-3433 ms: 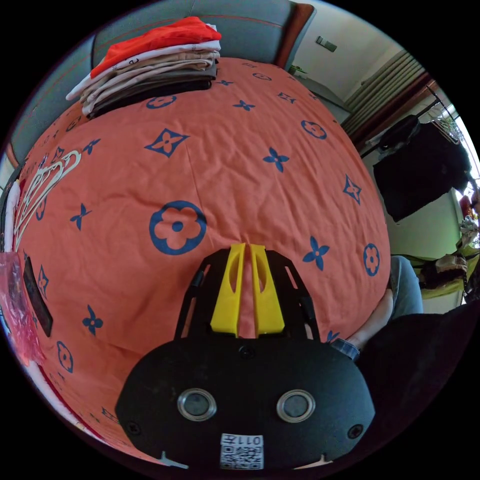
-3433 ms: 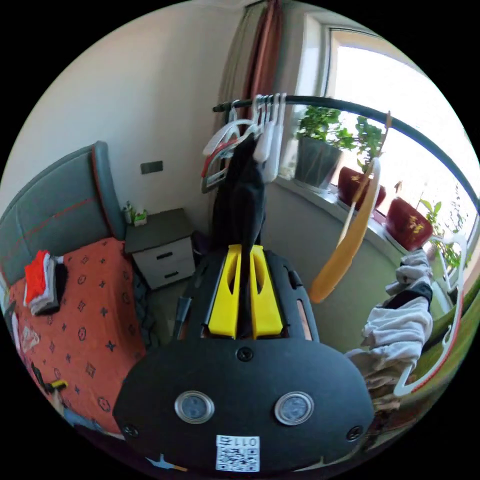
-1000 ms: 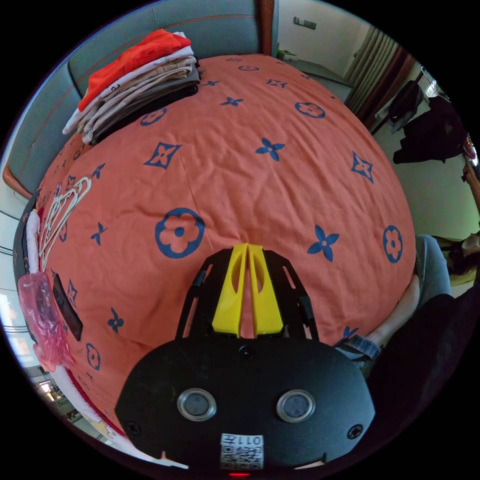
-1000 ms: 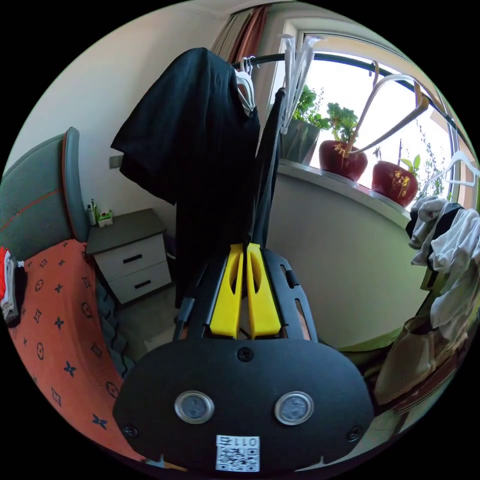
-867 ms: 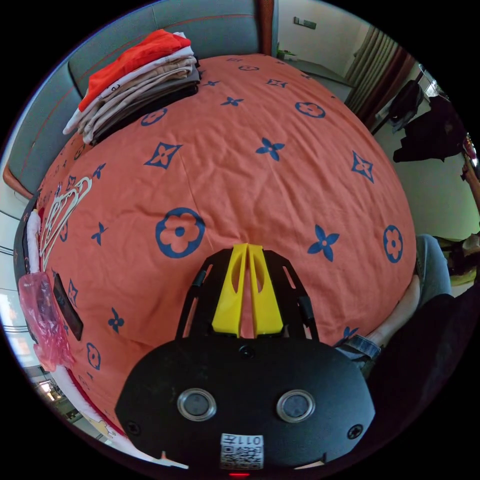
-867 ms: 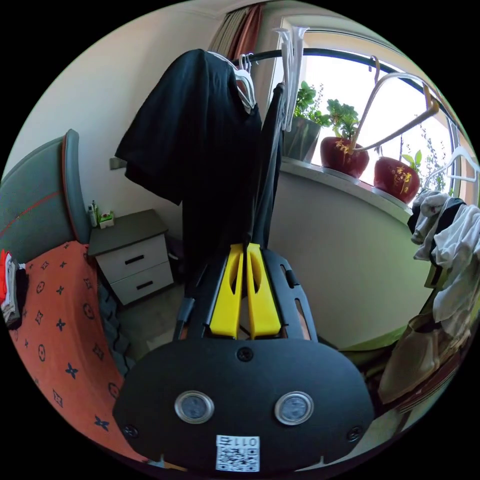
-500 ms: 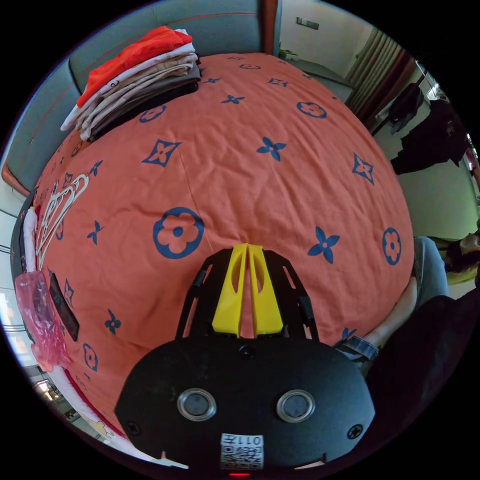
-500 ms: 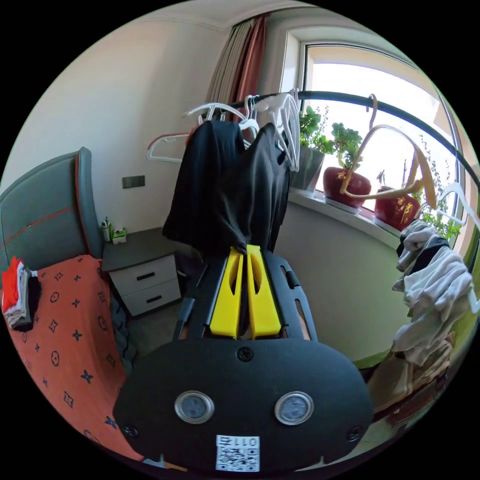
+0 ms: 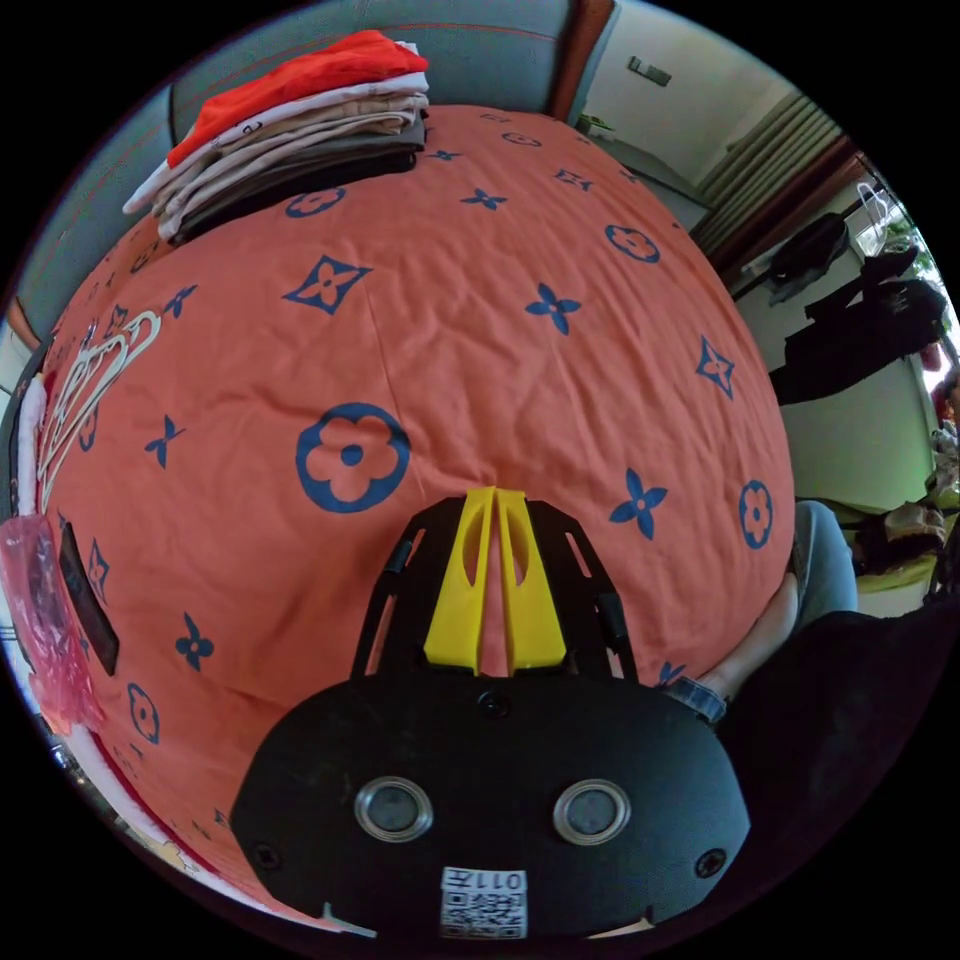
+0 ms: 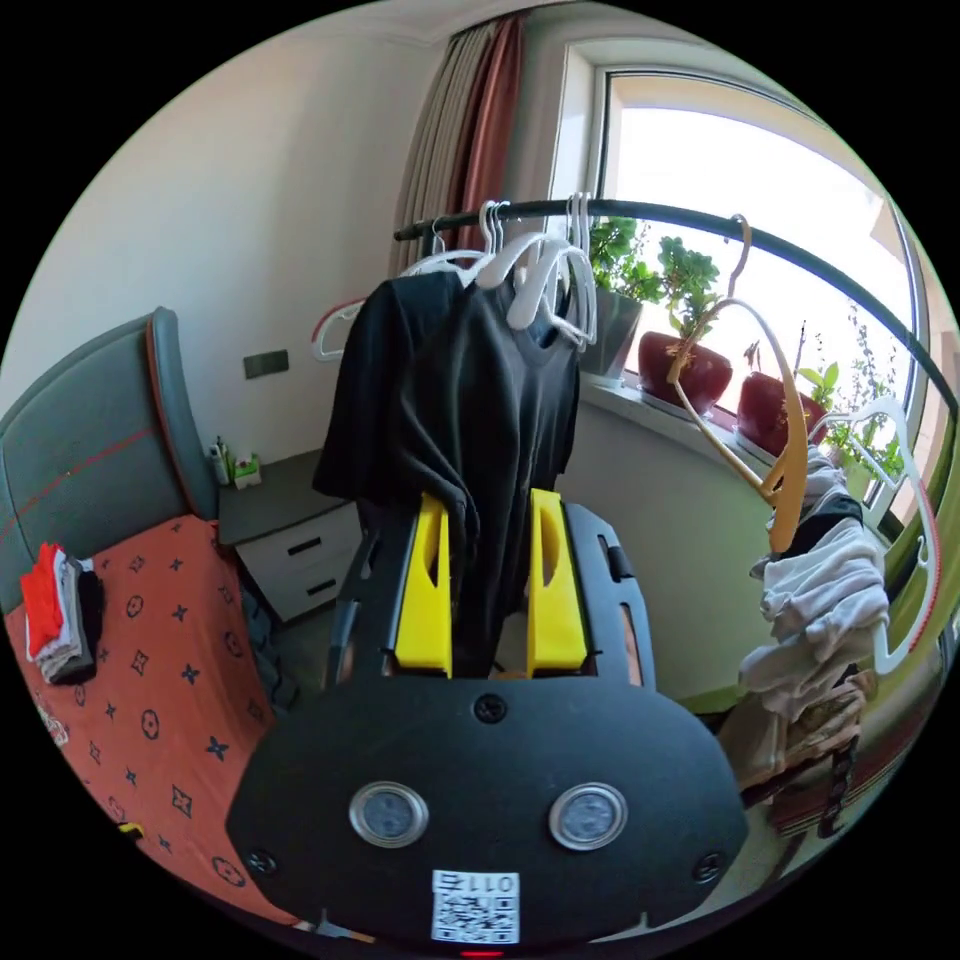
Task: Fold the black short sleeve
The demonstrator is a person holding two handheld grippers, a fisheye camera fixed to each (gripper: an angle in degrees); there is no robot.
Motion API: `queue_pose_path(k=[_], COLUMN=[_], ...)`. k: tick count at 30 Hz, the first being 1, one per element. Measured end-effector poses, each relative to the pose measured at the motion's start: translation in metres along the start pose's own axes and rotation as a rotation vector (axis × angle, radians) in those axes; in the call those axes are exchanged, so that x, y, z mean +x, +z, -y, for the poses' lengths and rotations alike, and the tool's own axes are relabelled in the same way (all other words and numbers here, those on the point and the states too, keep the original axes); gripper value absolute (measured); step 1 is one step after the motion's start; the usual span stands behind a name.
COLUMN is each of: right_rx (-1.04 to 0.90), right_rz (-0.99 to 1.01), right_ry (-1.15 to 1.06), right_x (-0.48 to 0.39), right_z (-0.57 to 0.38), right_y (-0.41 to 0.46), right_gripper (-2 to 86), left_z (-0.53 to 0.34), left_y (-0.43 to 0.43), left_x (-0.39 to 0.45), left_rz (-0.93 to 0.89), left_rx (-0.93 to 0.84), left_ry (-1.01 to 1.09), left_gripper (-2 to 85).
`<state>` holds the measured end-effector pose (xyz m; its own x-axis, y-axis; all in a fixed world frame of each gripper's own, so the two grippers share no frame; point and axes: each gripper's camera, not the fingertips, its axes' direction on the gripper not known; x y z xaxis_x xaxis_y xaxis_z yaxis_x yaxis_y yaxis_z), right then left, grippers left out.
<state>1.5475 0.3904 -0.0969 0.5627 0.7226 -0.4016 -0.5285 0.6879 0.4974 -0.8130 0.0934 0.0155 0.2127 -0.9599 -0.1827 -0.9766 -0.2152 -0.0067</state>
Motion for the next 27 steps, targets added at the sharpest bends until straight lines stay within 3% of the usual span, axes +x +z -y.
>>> queue_pose_path(k=[5, 8, 14, 20, 24, 27], right_rx=[0.158, -0.004, -0.33, -0.279, -0.193, 0.018], right_rz=[-0.074, -0.049, -0.082, -0.226, -0.1, -0.005], right_ry=[-0.07, -0.248, -0.38, -0.402, -0.325, -0.253], right_x=[-0.023, -0.034, -0.02, -0.015, -0.01, -0.014], right_z=[0.042, 0.054, 0.009, -0.012, 0.004, 0.053], right_y=[-0.06, -0.051, -0.008, -0.044, -0.082, -0.118], right_gripper=[6.9, 7.6, 8.8, 7.0, 5.3, 3.1], left_z=[0.005, 0.007, 0.012, 0.017, 0.02, 0.022], left_y=[-0.005, -0.008, -0.014, -0.023, -0.029, -0.034], left_x=[-0.024, -0.036, -0.061, -0.077, -0.083, -0.086], left_rz=[-0.059, -0.084, -0.148, -0.177, -0.175, -0.174], left_rx=[0.007, 0.011, 0.01, 0.013, 0.013, 0.015], left_ry=[-0.035, -0.05, -0.091, -0.113, -0.115, -0.114], left_gripper=[0.2, 0.2, 0.3, 0.3, 0.3, 0.2])
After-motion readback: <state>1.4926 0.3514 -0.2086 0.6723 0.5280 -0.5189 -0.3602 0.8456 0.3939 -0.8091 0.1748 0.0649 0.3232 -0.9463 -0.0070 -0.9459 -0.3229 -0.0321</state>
